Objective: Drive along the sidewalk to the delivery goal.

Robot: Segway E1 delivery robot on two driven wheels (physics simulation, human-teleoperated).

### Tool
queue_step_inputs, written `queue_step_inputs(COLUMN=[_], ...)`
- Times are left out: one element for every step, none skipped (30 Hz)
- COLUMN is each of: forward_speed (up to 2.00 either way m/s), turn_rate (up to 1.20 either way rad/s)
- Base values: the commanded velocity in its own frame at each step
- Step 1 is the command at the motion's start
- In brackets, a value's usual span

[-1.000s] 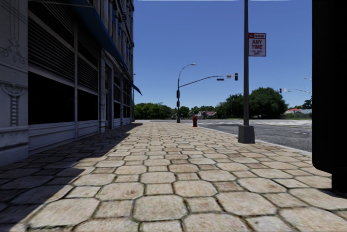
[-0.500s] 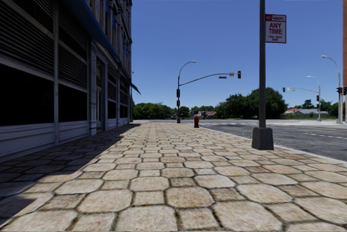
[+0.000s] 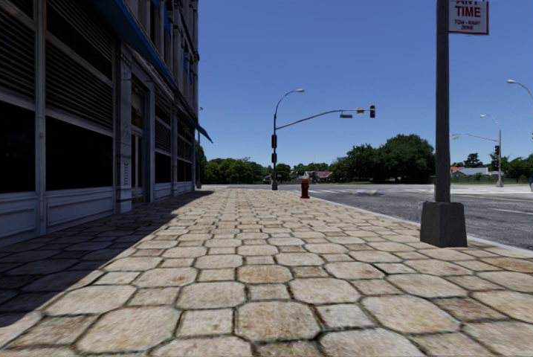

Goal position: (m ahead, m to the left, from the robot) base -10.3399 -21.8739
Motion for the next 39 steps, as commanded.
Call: queue_step_inputs(forward_speed=[2.0, 2.0, 2.0, 2.0, 2.0, 2.0, 2.0, 2.0, 2.0, 2.0, 2.0, 2.0, 2.0, 2.0, 2.0, 2.0, 2.0, 2.0, 2.0, 2.0, 2.0, 2.0, 2.0, 2.0, 2.0, 2.0, 2.0, 2.0, 2.0, 2.0, 2.0, 2.0, 2.0, 2.0, 2.0, 2.0, 2.0, 2.0, 2.0], turn_rate=[0.0, 0.0, 0.0, 0.0, 0.0, 0.0, 0.0, 0.0, 0.0, 0.0, 0.0, 0.0, 0.0, 0.0, 0.0, 0.0, 0.0, 0.0, 0.0, 0.0, 0.0, 0.0, 0.0, 0.0, 0.0, 0.0, 0.0, 0.0, 0.0, 0.0, 0.0, 0.0, 0.0, 0.0, 0.0, 0.0, 0.0, 0.0, 0.0])
